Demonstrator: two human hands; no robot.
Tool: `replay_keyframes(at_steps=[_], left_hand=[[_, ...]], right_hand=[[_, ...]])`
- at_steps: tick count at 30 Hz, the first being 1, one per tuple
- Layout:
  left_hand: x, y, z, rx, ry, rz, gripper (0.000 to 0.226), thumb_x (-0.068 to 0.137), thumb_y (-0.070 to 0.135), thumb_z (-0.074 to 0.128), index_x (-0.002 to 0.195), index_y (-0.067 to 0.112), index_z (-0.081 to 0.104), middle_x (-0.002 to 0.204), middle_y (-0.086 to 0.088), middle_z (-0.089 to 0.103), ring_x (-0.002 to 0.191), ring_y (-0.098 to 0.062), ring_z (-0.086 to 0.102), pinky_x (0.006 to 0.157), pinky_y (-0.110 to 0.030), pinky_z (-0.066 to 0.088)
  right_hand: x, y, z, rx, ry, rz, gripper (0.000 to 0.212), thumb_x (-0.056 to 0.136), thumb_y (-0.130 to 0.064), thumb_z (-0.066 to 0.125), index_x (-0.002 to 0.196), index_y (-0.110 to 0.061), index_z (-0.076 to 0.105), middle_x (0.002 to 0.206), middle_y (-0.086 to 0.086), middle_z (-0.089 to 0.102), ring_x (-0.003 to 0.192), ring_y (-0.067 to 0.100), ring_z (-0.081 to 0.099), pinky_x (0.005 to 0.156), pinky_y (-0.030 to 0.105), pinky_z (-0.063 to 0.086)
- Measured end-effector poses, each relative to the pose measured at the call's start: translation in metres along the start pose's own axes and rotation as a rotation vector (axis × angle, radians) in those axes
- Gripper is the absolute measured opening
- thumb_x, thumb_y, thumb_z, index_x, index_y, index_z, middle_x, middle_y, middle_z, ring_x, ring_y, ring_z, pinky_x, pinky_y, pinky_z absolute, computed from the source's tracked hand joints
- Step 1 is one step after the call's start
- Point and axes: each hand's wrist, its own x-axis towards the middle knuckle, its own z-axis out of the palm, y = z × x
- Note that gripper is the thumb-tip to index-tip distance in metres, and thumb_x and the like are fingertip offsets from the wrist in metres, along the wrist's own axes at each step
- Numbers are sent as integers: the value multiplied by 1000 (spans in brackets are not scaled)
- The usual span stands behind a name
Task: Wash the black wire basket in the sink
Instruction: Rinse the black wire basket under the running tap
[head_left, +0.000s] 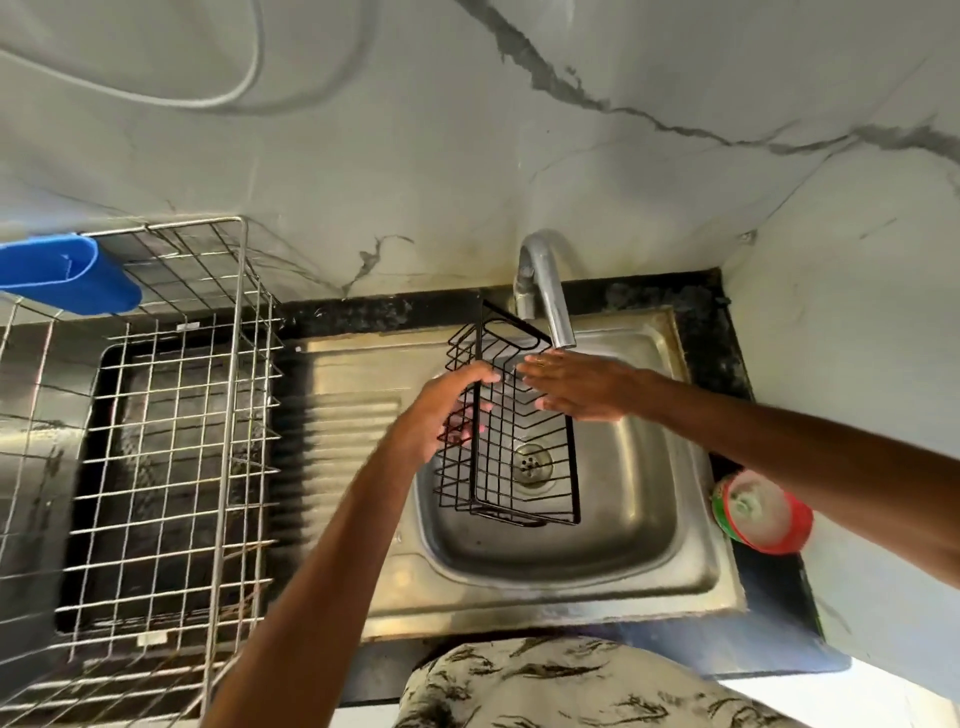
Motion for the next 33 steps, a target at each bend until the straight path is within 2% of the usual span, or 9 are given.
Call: replay_keyframes(at_steps=[4, 9, 12, 14, 18, 21, 24, 30, 33], left_hand=[[0, -8, 15, 5, 166, 116, 59, 54, 72, 78, 97, 32, 77, 103, -1, 78, 98, -25, 71, 93, -44, 53], [5, -16, 33, -30, 275, 116, 80, 44, 82, 79, 106, 32, 72, 97, 6, 79, 90, -14, 76, 70, -39, 64], [5, -9, 38, -103, 286, 107, 86, 47, 76, 74, 117, 27, 67, 107, 0, 76, 94, -20, 74, 56, -28, 54], [9, -5, 41, -106, 319, 111, 92, 46, 77, 72, 122, 26, 63, 113, -1, 73, 99, -20, 70, 68, -33, 57], [16, -7, 44, -87, 418, 114, 111, 46, 77, 75, 137, 22, 47, 130, -3, 57, 113, -25, 62, 99, -52, 55], [15, -4, 44, -83, 415, 117, 102, 46, 76, 73, 130, 23, 47, 124, -2, 57, 111, -25, 62, 99, -53, 55], [13, 1, 46, -67, 395, 127, 89, 49, 72, 73, 121, 27, 47, 116, 2, 56, 106, -21, 62, 98, -51, 56], [17, -14, 51, -84, 495, 219, 64, 74, 53, 82, 121, 28, 46, 117, 4, 55, 111, -20, 58, 98, -41, 50], [14, -17, 55, -96, 532, 243, 69, 79, 46, 82, 132, 21, 46, 125, 1, 54, 113, -19, 55, 95, -37, 47]], right_hand=[[-9, -9, -12, -79, -12, 29, 83, 97, -66, -3, 160, -14, 7, 167, 9, 5, 155, 24, 0, 126, 42, 3], [-14, -2, -26, -101, -99, -37, 78, 100, -66, 3, 160, -17, 0, 168, 8, 1, 155, 23, -1, 125, 41, 4], [-12, 1, -44, -227, -109, -5, 73, 100, -59, 0, 161, -19, 5, 167, 10, -3, 152, 28, 20, 117, 40, 30], [-10, -5, -44, -162, -93, 27, 90, 87, -67, -15, 160, -17, 1, 167, 10, -6, 150, 31, 22, 117, 44, 31], [-11, -14, -15, -137, -40, -152, 74, 102, -64, 8, 160, -18, 2, 165, 3, -6, 150, 21, -12, 120, 40, -4], [-9, 2, -35, -141, -53, -164, 61, 106, -49, 12, 160, -22, 10, 168, 5, 4, 155, 26, 3, 125, 43, 16], [-5, 22, -47, 151, 100, -51, 62, 102, -49, 44, 157, -24, 29, 165, -4, 25, 153, 17, 21, 124, 37, 22], [-11, -11, 9, -212, 47, -234, 76, 103, -65, 13, 160, -14, 6, 165, 9, -3, 154, 26, -3, 121, 44, -6], [-14, -6, -10, -276, 125, -253, 74, 104, -63, 20, 160, -18, 8, 164, 7, -1, 153, 24, 3, 123, 40, 17]])
